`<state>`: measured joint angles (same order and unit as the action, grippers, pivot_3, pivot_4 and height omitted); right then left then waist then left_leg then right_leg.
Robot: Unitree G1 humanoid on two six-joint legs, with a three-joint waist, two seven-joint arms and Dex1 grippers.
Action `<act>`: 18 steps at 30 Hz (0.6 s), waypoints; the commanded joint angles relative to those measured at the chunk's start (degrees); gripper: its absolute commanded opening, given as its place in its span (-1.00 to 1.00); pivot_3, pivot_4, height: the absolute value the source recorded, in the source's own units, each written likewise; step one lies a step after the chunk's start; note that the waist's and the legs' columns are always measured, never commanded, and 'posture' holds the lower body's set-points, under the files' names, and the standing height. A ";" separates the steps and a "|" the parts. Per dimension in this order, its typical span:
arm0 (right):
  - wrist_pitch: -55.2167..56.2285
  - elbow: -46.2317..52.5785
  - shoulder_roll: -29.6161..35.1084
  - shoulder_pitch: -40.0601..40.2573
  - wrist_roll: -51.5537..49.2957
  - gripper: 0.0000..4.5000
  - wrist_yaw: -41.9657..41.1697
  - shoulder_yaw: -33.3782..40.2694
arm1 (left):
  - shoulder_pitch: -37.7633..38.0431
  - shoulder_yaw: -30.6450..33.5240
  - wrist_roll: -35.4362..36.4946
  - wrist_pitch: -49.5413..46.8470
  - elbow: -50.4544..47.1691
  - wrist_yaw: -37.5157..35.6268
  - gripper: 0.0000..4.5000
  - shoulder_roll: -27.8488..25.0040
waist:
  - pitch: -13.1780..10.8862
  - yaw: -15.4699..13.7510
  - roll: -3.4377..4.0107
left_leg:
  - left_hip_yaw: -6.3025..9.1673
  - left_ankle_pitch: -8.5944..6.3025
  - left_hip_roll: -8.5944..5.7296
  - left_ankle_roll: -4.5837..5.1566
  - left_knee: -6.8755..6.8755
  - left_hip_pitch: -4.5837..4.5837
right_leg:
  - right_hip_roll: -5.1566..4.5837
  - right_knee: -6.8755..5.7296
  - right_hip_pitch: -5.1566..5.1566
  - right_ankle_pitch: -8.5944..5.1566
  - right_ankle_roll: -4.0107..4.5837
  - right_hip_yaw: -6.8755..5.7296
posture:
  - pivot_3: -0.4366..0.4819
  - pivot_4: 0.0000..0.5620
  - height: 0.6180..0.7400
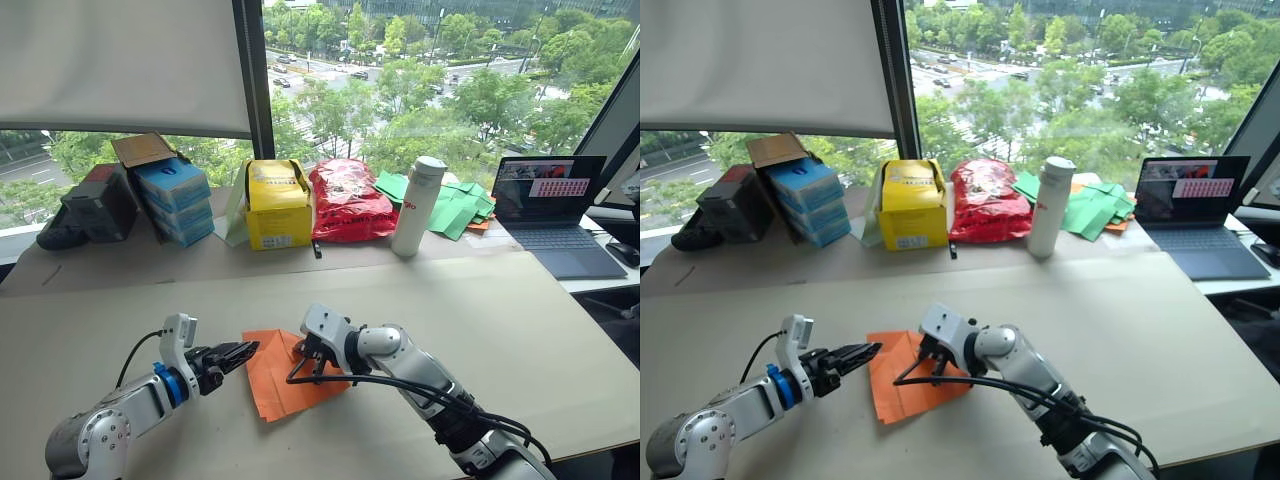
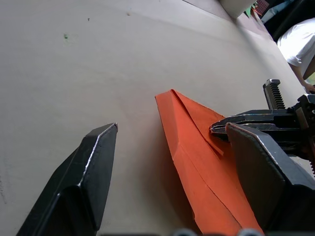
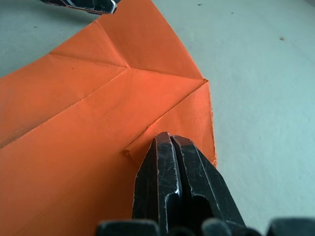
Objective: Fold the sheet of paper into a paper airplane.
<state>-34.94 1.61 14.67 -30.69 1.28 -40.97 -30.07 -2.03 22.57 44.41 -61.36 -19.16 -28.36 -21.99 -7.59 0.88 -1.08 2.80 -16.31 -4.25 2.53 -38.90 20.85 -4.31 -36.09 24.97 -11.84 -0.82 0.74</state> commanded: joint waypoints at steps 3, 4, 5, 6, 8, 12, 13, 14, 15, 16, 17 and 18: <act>-0.87 -1.37 -0.14 0.19 1.15 -1.00 0.09 -0.85 | -0.49 -1.04 1.30 1.27 -0.95 0.16 -0.27 -0.70 | 0.00 -0.01 0.00 | 0.00 0.00 0.00 0.00 0.00 0.00 | 0.00 0.01 0.00 0.00 0.00 0.00 | -0.05 -0.47 1.00; -0.83 -1.42 -0.18 0.11 1.16 -1.00 0.08 -0.78 | -0.93 -1.24 1.36 1.29 -0.72 0.28 -0.42 -0.74 | 0.00 -0.02 0.00 | 0.00 0.00 0.00 0.00 0.00 0.00 | 0.00 0.01 0.00 0.00 0.00 0.00 | -0.05 -0.47 1.00; -0.81 -1.45 -0.21 0.06 1.17 -1.00 0.07 -0.73 | -1.24 -1.37 1.46 1.31 -0.54 0.38 -0.55 -0.76 | 0.00 -0.03 0.00 | 0.00 0.00 0.00 0.00 0.00 0.00 | 0.00 0.01 0.00 0.00 0.00 0.00 | -0.05 -0.47 1.00; -0.80 -1.49 -0.23 0.00 1.21 -1.00 0.07 -0.71 | -1.57 -1.67 1.45 1.31 -0.47 0.47 -0.71 -0.81 | 0.00 -0.03 0.00 | 0.00 0.00 0.00 0.00 0.00 0.00 | 0.00 0.01 0.00 0.00 0.00 0.00 | -0.05 -0.47 1.00; -0.81 -1.52 -0.26 -0.04 1.25 -1.00 0.09 -0.67 | -1.92 -2.05 1.51 1.32 -0.44 0.59 -0.99 -0.86 | 0.00 -0.02 0.00 | 0.00 0.00 0.00 0.00 0.00 0.00 | 0.00 0.02 -0.01 0.00 0.00 0.00 | -0.05 -0.47 1.00; -1.04 -1.42 -0.42 -0.17 1.22 -1.00 0.26 -0.43 | -2.94 -4.50 -0.57 3.04 -0.99 -0.05 -0.99 -2.24 | 0.00 -0.01 0.00 | 0.00 0.01 0.00 -0.01 0.01 0.00 | 0.00 0.02 0.00 0.00 0.00 0.00 | -0.05 -0.47 1.00; -1.09 -1.43 -0.48 -0.23 1.21 -1.00 0.31 -0.35 | -3.15 -5.31 -1.22 3.77 -1.12 -0.34 -0.99 -2.81 | 0.00 -0.03 0.00 | 0.00 0.01 0.00 -0.01 0.01 0.01 | 0.00 0.02 0.00 0.00 0.00 0.00 | -0.05 -0.47 1.00; -1.19 -1.19 -0.84 -0.26 1.03 -1.00 0.72 0.09 | -3.56 -7.06 -3.58 5.91 -1.32 -0.75 -0.99 -4.24 | 0.00 -0.04 0.00 | 0.00 0.01 0.00 -0.02 0.01 0.01 | 0.00 0.02 0.00 0.00 0.00 0.00 | -0.05 -0.47 1.00; -1.28 -0.98 -1.11 -0.26 0.84 -1.00 1.00 0.43 | -3.80 -8.68 -5.63 7.66 -1.39 -1.22 -0.99 -5.68 | 0.00 -0.03 0.00 | 0.00 0.01 0.00 -0.02 0.02 0.01 | 0.00 0.02 0.00 0.00 0.00 0.00 | -0.05 -0.47 1.00; -1.29 -0.82 -1.36 -0.28 0.68 -1.00 1.21 0.73 | -3.88 -10.57 -7.95 9.90 -1.37 -2.03 -0.99 -7.30 | -0.01 -0.02 0.01 | 0.00 0.02 0.00 -0.04 0.02 0.02 | 0.00 0.03 0.01 0.00 0.01 0.01 | -0.05 -0.47 1.00; -1.34 -0.52 -1.74 -0.26 0.35 -1.00 1.48 1.19 | -3.55 -13.63 -11.68 13.46 -1.37 -3.46 -0.99 -9.78 | -0.01 -0.01 0.01 | 0.00 0.02 0.00 -0.04 0.03 0.02 | 0.00 0.03 0.01 0.00 0.01 0.02 | -0.05 -0.47 1.00; -1.37 -0.31 -2.13 -0.26 0.02 -1.00 1.72 1.63 | -3.24 -16.11 -14.67 16.51 -1.20 -4.71 -0.99 -11.76 | -0.01 0.02 0.01 | -0.02 0.02 0.00 -0.04 0.06 0.02 | 0.00 0.03 0.03 0.00 0.02 0.03 | -0.05 -0.47 1.00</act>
<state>-35.52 1.14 12.92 -30.85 1.40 -39.92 -29.37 -4.97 9.26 34.39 -50.15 -19.08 -30.93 -31.81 -7.60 0.89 -1.08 2.78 -16.29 -4.25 2.48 -38.82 20.89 -4.31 -36.05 25.02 -11.84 -0.79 0.78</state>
